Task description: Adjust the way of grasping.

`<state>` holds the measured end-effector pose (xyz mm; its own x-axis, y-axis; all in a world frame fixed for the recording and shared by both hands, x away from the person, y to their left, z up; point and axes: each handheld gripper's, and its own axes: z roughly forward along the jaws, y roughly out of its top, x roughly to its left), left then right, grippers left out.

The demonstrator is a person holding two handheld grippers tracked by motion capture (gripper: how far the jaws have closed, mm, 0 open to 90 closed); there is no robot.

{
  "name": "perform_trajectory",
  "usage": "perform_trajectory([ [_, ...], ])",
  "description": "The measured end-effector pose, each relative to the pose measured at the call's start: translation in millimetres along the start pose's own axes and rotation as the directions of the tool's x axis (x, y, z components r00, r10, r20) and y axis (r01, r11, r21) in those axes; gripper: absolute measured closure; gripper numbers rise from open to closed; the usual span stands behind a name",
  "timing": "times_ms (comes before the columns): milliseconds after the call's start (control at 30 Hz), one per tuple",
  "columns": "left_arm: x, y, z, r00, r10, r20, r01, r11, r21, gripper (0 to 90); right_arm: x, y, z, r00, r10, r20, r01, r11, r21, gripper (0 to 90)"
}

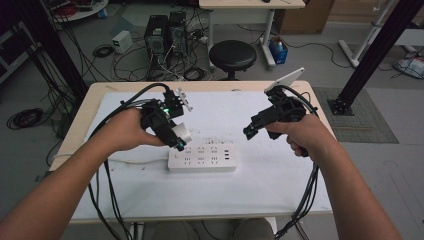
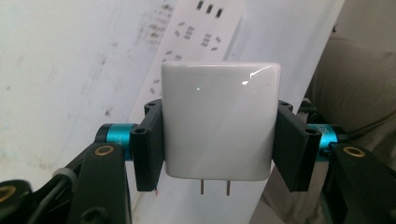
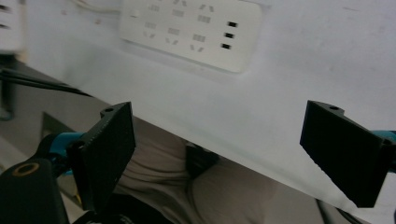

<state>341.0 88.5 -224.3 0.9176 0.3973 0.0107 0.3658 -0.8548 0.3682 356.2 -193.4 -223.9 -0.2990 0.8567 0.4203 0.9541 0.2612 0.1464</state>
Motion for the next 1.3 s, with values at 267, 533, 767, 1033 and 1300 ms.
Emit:
perform_trajectory([
  [267,-16.4,24.4,10.9,0.9958,0.088,0.022,-0.087,0.9937,-0.071,42.4,9.2,-1.4,8.1,0.9752,0.016,-0.221,-0.014,1.000,0.010,10.1],
  [533,-32.1,40.4,16.2,0.9863,0.164,0.023,-0.159,0.9777,-0.137,42.4,10.5,-1.8,20.0,0.8996,0.057,-0.433,-0.059,0.998,0.010,10.4],
  [767,-38.5,47.4,16.5,0.9779,0.206,0.035,-0.195,0.9605,-0.198,42.4,2.6,-3.9,32.6,0.8416,0.082,-0.534,-0.091,0.996,0.011,12.2],
  [1033,-41.3,51.4,17.6,0.9703,0.241,0.019,-0.231,0.9475,-0.221,42.3,0.8,-2.8,43.2,0.8070,0.092,-0.583,-0.091,0.995,0.031,31.0],
  [1300,-43.3,52.6,20.2,0.9665,0.257,0.007,-0.249,0.9430,-0.221,42.3,2.5,-1.6,45.0,0.8010,0.099,-0.590,-0.095,0.995,0.038,52.3],
])
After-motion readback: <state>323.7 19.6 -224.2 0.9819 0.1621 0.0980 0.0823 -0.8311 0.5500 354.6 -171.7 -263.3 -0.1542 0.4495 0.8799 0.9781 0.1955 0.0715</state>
